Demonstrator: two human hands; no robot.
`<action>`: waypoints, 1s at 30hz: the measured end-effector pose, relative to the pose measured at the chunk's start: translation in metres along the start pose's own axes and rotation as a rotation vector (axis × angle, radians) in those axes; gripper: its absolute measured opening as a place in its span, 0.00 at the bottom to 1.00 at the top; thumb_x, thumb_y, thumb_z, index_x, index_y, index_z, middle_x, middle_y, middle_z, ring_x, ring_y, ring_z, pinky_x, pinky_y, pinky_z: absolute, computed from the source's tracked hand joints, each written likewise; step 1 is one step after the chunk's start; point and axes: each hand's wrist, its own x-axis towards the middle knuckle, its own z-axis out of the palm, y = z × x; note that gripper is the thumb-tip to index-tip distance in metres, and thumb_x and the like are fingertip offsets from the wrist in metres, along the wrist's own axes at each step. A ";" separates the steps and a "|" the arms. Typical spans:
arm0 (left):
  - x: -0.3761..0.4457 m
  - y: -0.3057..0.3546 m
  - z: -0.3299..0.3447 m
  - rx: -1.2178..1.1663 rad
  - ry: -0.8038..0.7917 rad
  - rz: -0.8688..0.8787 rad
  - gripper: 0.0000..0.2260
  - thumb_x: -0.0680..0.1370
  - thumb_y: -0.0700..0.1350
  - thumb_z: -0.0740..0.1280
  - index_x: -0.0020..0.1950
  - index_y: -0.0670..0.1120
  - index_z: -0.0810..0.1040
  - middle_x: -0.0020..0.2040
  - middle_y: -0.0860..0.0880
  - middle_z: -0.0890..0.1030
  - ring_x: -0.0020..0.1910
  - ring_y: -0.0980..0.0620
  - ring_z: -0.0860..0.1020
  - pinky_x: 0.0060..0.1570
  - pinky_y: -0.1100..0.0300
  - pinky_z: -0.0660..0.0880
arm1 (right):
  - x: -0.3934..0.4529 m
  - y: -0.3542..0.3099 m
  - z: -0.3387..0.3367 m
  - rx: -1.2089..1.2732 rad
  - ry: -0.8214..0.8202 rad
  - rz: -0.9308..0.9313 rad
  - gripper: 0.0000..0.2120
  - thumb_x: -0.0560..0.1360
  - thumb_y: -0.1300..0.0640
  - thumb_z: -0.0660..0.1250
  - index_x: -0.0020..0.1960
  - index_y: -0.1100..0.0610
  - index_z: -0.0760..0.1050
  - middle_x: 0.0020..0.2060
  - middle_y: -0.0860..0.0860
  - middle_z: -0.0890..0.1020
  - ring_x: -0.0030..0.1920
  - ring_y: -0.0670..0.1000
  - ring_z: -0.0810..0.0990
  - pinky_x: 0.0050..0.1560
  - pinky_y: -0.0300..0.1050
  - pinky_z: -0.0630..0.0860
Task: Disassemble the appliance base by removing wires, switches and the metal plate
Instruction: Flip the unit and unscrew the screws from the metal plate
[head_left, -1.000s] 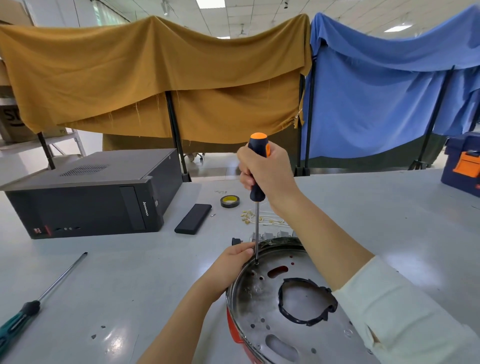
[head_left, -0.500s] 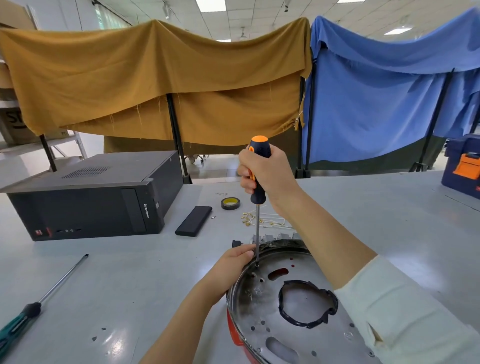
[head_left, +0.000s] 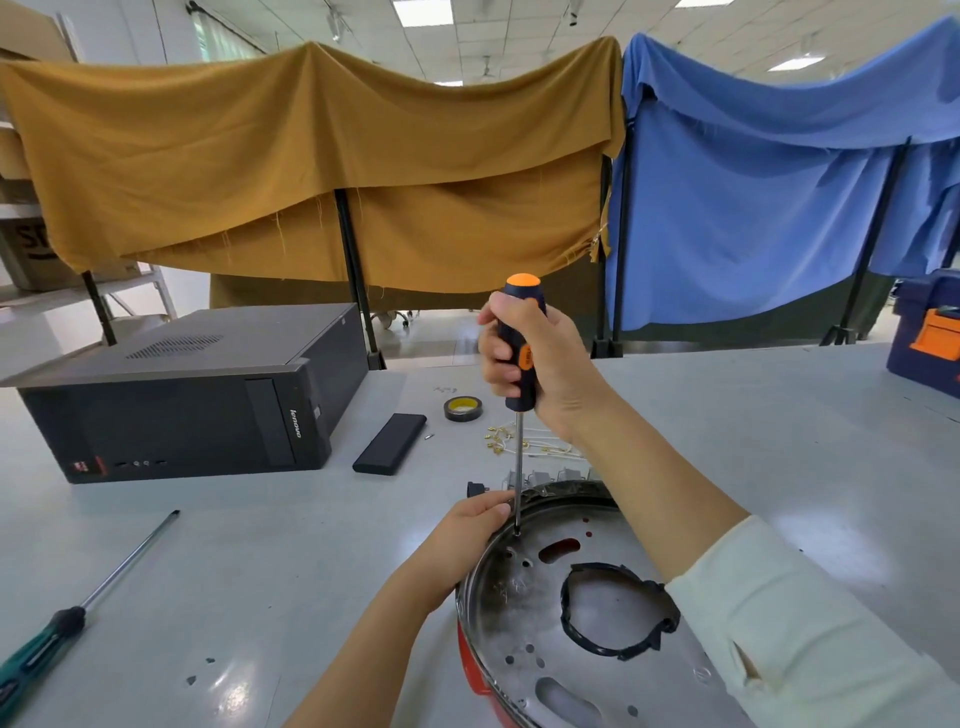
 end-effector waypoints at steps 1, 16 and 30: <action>0.000 0.000 0.000 0.003 -0.001 -0.001 0.16 0.82 0.42 0.55 0.56 0.55 0.81 0.54 0.52 0.83 0.56 0.51 0.79 0.63 0.50 0.71 | 0.001 0.000 -0.001 0.012 -0.039 0.026 0.08 0.73 0.53 0.67 0.39 0.55 0.70 0.26 0.49 0.69 0.23 0.46 0.63 0.23 0.37 0.61; 0.003 -0.003 0.000 0.010 0.007 -0.016 0.15 0.82 0.43 0.55 0.61 0.52 0.79 0.57 0.49 0.81 0.59 0.48 0.77 0.65 0.48 0.70 | -0.004 -0.002 -0.010 -0.093 -0.138 -0.003 0.08 0.75 0.56 0.66 0.41 0.58 0.70 0.29 0.50 0.74 0.26 0.48 0.68 0.31 0.40 0.68; 0.002 -0.001 0.001 -0.007 0.006 -0.008 0.16 0.82 0.43 0.55 0.55 0.56 0.81 0.54 0.51 0.83 0.56 0.50 0.79 0.62 0.49 0.72 | 0.001 -0.003 0.006 -0.162 -0.066 0.075 0.13 0.74 0.59 0.65 0.35 0.56 0.63 0.26 0.50 0.66 0.22 0.47 0.61 0.24 0.38 0.60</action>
